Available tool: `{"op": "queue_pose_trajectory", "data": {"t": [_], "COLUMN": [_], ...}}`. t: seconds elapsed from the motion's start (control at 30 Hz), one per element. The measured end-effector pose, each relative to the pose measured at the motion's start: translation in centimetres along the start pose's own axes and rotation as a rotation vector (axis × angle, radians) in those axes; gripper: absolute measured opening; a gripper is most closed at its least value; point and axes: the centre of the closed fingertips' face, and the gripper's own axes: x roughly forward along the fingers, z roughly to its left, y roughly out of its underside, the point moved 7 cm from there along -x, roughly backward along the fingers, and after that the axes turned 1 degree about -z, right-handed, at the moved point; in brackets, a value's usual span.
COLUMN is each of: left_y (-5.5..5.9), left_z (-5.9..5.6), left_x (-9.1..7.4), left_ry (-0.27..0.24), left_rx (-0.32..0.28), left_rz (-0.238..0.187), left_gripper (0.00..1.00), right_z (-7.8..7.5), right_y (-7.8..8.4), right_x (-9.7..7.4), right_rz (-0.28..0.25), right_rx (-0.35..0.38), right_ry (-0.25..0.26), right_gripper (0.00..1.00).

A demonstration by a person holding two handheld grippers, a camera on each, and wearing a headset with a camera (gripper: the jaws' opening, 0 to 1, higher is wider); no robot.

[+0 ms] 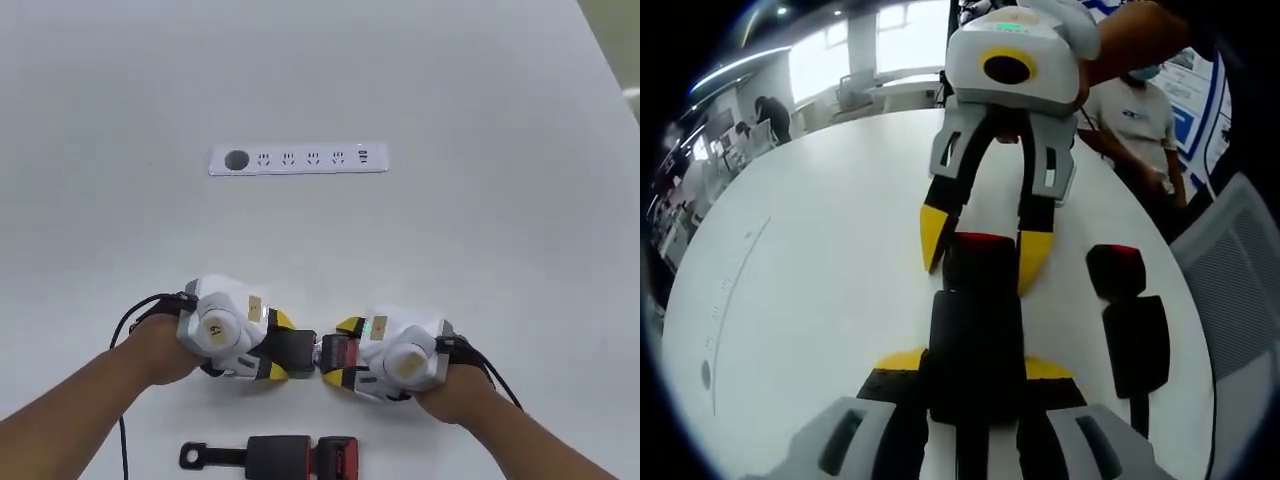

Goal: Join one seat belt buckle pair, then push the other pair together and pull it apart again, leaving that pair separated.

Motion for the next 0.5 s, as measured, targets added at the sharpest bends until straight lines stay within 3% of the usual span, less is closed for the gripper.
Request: {"op": "queue_pose_trajectory", "data": {"t": [0.5], "left_y": [0.04], "left_z": [0.27], "left_x": [0.25], "left_ry": [-0.008], "left_rx": [-0.005], "left_rz": [0.010], "left_gripper": [0.34], "right_z": [-0.20], "right_y": [-0.27], "right_x": [-0.18], "right_rz": [0.011], "right_rx": [-0.017], "right_ry": [-0.012], "right_gripper": [0.33]}}
